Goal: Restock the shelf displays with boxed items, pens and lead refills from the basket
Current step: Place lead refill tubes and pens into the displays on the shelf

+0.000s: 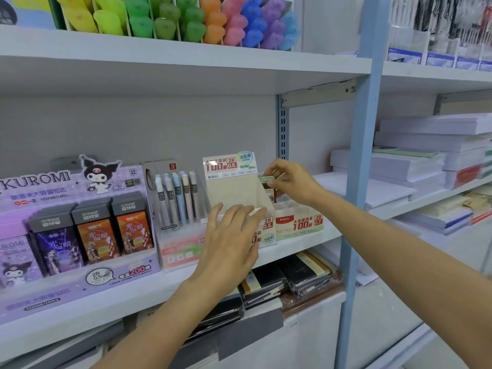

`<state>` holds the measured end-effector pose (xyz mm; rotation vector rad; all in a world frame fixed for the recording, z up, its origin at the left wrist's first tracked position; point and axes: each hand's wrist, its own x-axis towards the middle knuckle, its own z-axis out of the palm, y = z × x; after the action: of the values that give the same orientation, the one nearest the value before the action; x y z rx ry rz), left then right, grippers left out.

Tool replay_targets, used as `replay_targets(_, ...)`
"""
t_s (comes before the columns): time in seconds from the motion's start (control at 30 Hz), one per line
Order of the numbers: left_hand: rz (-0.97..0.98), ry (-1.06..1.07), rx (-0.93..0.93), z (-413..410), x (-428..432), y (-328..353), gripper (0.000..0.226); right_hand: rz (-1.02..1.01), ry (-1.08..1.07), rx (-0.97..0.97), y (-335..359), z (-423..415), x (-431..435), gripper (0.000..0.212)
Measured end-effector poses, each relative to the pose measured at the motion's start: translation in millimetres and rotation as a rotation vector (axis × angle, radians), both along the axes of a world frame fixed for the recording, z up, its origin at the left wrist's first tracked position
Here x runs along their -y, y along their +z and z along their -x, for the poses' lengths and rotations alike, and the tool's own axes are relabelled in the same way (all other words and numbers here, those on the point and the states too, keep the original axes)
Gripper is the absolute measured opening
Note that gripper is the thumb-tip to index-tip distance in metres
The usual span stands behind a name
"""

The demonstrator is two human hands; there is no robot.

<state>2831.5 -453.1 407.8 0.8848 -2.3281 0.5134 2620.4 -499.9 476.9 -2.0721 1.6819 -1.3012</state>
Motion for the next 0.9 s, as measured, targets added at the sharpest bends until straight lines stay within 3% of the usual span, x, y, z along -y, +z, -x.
replay_targets(0.13, 0.01, 0.056, 0.02, 0.0, 0.1, -3.1, 0.065, 0.096, -0.198, -0.226, -5.8, 2.0, 2.4, 0.029)
replay_targets(0.3, 0.043, 0.045, 0.045, -3.4, -3.1, -7.3, 0.072, 0.019, -0.15, -0.385, -16.9, -0.3, -14.0, 0.05)
replay_targets(0.5, 0.087, -0.033, -0.167, -17.3, -28.2, -27.8, 0.058, 0.411, -0.101, -0.214, -31.2, -22.7, -61.8, 0.028)
replay_targets(0.6, 0.093, -0.037, -0.284, -29.6, -43.5, -69.6, 0.043, 0.45, 0.031, -0.186, -72.5, -47.7, -91.7, 0.02)
replay_targets(0.73, -0.094, 0.014, -0.238, -53.2, -63.8, -169.3, 0.031, 0.161, 0.191, -0.248, -171.4, -80.0, -113.2, 0.016)
replay_targets(0.9, -0.552, 0.166, -0.02, -98.6, -101.1, -307.0, 0.025, -0.448, 0.349, -0.391, -319.6, -99.3, -129.1, 0.019)
